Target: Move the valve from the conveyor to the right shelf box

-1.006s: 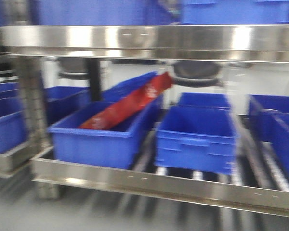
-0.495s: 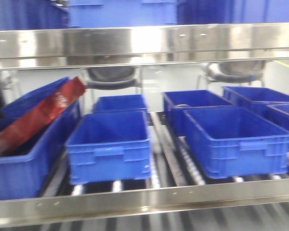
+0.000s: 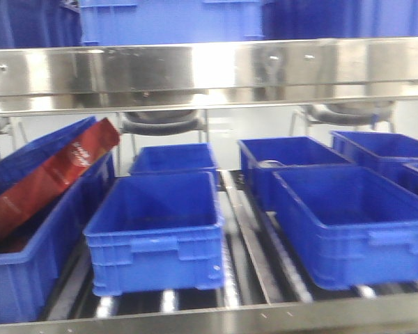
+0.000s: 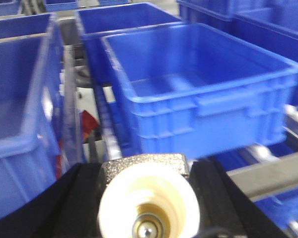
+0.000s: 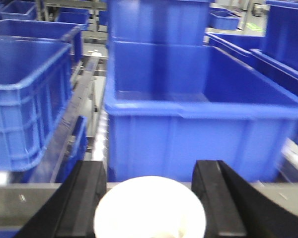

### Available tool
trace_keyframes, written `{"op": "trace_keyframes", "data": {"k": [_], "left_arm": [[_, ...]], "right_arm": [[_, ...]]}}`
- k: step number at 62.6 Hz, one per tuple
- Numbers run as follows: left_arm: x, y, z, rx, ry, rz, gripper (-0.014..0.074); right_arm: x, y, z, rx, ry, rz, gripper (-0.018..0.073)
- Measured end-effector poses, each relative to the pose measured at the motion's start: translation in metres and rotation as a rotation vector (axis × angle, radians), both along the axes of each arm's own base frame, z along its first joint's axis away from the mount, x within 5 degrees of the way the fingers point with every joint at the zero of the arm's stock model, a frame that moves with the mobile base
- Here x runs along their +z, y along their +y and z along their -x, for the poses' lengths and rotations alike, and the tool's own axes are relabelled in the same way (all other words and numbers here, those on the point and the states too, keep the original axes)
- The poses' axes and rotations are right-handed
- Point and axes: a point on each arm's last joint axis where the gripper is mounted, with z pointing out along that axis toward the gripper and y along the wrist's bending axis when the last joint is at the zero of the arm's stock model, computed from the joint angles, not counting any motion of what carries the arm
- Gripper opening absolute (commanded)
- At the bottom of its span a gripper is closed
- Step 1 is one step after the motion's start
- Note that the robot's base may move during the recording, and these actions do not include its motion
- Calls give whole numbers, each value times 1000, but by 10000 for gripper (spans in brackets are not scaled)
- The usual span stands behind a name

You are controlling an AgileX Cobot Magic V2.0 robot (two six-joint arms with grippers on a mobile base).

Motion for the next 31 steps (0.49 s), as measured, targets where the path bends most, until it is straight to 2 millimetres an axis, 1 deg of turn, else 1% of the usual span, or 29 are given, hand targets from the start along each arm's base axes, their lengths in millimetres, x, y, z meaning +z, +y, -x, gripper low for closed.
{"op": "trace_keyframes", "data": {"k": [31], "left_arm": [[0,0,0,1,0,-2,-111]], "right_arm": [[0,0,0,1,0,-2,-162]]}}
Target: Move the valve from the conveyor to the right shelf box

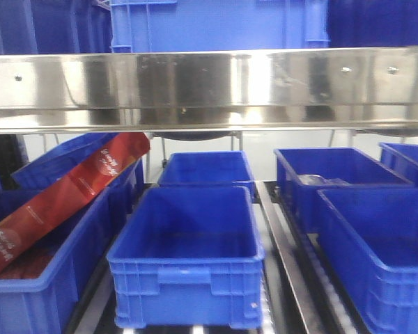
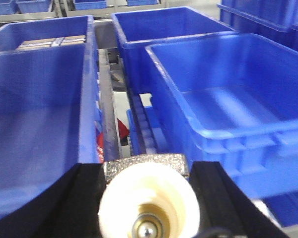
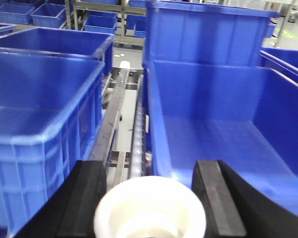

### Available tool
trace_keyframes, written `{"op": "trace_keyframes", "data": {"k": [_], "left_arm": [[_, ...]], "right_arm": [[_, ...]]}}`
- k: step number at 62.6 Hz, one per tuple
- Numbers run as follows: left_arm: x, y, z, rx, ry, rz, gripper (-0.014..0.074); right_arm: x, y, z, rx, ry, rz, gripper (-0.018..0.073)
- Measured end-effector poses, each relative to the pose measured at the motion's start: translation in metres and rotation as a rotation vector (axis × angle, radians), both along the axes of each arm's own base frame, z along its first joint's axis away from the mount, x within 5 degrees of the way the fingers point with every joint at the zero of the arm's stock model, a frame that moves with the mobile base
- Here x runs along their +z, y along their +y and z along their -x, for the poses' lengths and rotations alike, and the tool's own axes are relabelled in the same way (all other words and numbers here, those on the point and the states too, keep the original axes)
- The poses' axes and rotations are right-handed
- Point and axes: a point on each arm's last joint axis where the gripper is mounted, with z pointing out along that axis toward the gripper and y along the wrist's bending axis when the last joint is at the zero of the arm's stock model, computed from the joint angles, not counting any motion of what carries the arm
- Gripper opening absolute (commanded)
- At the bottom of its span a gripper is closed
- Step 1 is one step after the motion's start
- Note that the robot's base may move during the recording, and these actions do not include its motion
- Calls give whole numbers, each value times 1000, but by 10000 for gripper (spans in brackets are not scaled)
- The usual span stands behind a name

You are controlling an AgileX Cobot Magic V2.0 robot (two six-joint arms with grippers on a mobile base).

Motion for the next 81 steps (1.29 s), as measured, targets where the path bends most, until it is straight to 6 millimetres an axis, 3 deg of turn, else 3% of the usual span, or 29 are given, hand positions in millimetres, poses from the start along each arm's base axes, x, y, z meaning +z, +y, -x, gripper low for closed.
{"op": "trace_keyframes", "data": {"k": [81], "left_arm": [[0,0,0,0,0,0,-111]], "right_arm": [[0,0,0,0,0,0,-162]]}}
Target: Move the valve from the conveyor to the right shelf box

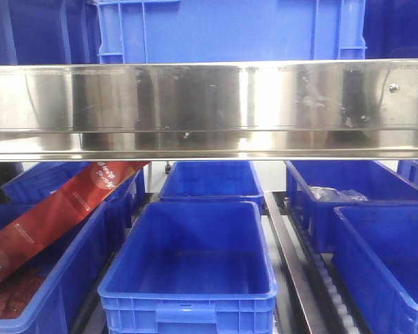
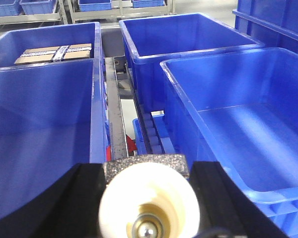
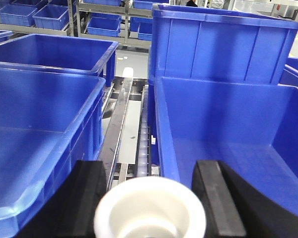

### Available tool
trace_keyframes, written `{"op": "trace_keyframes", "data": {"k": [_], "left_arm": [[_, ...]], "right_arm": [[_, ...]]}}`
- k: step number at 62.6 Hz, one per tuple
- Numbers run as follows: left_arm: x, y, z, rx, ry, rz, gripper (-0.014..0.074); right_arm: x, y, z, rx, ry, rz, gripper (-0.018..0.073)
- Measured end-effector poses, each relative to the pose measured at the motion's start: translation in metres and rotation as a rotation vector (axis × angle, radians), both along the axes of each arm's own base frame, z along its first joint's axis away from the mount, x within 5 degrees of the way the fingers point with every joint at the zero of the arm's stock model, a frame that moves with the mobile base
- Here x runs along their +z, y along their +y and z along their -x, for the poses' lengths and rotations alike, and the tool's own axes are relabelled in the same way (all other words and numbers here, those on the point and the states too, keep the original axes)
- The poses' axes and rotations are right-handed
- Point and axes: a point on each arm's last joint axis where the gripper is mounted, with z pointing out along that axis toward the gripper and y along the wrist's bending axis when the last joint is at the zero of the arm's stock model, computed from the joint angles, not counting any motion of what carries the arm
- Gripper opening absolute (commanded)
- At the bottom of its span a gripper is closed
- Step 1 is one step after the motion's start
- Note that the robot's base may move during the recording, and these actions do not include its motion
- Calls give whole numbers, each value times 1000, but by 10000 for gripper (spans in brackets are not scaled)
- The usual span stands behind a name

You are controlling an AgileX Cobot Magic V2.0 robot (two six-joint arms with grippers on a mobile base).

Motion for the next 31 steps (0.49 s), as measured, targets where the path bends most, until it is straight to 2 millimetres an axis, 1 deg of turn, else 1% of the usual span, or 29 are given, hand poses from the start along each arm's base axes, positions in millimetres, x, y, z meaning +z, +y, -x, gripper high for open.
{"op": "trace_keyframes", "data": {"k": [31], "left_arm": [[0,0,0,0,0,0,-111]], "right_arm": [[0,0,0,0,0,0,-162]]}}
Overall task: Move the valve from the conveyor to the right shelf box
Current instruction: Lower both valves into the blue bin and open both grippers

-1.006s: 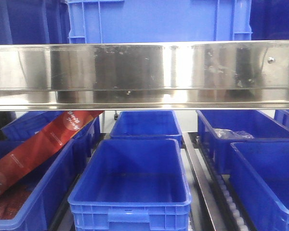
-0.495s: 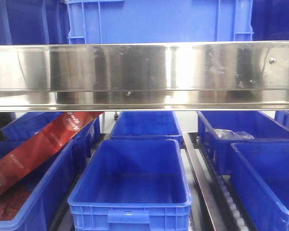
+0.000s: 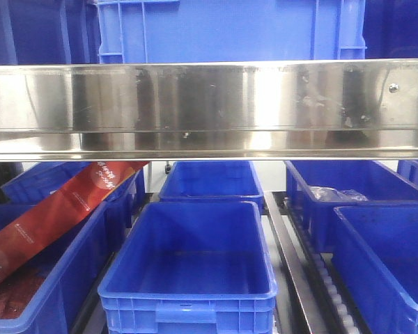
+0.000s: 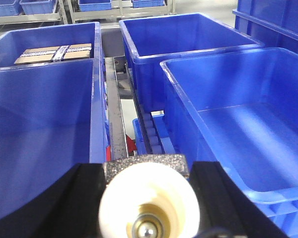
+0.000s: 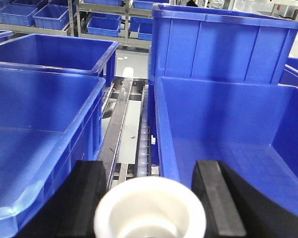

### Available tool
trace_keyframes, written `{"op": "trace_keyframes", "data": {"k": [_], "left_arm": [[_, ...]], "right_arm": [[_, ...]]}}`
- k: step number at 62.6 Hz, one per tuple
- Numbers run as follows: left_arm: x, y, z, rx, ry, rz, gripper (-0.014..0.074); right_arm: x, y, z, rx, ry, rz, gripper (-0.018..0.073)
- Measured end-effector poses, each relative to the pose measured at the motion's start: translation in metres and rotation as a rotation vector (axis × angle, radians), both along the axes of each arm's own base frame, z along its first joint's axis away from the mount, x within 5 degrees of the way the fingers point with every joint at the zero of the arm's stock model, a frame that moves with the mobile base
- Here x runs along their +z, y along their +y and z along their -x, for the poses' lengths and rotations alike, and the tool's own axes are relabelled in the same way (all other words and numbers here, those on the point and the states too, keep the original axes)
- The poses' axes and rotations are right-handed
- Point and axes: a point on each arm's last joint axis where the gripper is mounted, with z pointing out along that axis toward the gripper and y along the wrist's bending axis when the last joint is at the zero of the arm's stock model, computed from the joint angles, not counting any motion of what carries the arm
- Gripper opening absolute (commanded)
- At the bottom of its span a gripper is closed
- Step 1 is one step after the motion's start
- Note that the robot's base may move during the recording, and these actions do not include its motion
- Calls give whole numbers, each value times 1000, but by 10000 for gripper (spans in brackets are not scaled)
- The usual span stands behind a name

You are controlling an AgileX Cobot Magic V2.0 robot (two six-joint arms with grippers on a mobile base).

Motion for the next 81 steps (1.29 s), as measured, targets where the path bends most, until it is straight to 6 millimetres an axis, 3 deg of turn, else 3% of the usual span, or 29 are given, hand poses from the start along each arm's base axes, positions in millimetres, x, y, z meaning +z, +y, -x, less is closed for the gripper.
{"op": "trace_keyframes", "data": {"k": [20,27,40,51,62,74,81], "left_arm": [[0,-1,-2,-5,-7,9,-111],[3,-10,-13,-41,-23,-3,-111],[13,-49,-46,-160,-65,3,-111],[4,-88,-86,-254,-76,46,-111],[-29,-119,-126,-296,-52,78,-111],[-72,-137,-159,-306,19,72,-111],[-90,-141,-171,-303,45,68,-111]], "right_arm": [[1,1,-1,5,-5,-11,-162],[12,10,-7,45,-30,-19,-162],[40,44,-35,162,-91,-34,-162],[56,78,-69,254,-133,-56,-162],[36,114,-115,317,-87,-57,-162],[-15,145,-159,351,30,-42,-162],[-42,152,-177,351,91,-33,-162]]}}
